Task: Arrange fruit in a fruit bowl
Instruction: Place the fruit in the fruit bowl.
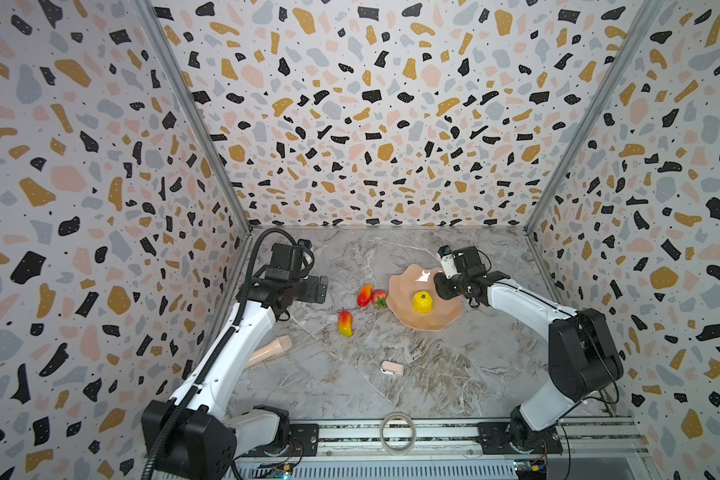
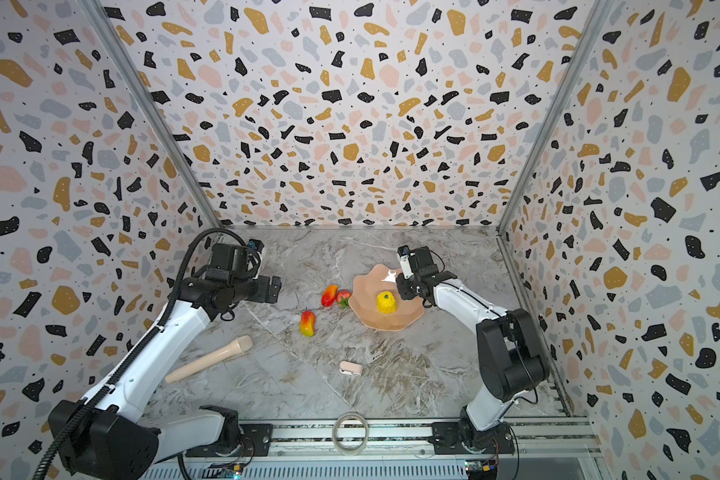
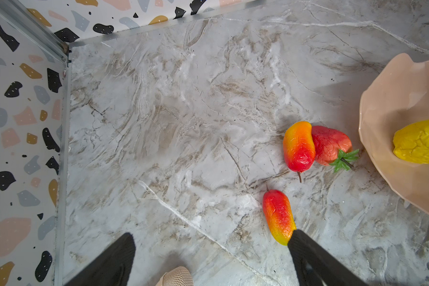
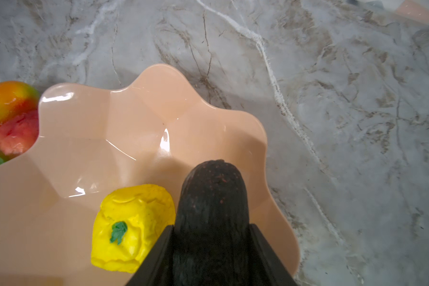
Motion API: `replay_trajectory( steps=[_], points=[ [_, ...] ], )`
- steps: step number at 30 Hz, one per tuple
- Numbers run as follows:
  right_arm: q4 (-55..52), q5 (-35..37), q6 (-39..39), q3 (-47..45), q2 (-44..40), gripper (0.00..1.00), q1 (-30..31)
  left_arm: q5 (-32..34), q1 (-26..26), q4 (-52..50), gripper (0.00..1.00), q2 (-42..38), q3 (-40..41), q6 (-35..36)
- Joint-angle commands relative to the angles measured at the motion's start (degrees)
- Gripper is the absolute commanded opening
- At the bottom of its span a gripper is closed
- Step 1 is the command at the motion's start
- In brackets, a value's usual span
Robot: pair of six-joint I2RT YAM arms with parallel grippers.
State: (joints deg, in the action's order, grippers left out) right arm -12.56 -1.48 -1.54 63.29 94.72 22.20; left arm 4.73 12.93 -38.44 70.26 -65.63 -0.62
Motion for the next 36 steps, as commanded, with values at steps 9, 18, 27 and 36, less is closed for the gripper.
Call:
replay_trajectory(
  steps=[9,18,27,36],
  points=[
    [2.9,-2.7,-1.7,-1.5,3.1,0.02,0.3,-1.5,0.3,1.1,1.0,0.3,-0.3,0.5],
    [3.5,-3.0,-1.9,-1.9,4.1,0.13,0.3,-1.7,0.3,1.2,1.0,0.5,-0.4,0.5],
    [2.2,-1.4,-1.5,-1.3,3.3,0.33,0.6,-2.0,0.4,1.2,1.0,0.7,-0.4,0.5],
    [0.9,0.1,-1.0,-0.4,2.2,0.44,1.2,-2.6,0.4,1.4,0.99,0.6,-0.3,0.4]
  ],
)
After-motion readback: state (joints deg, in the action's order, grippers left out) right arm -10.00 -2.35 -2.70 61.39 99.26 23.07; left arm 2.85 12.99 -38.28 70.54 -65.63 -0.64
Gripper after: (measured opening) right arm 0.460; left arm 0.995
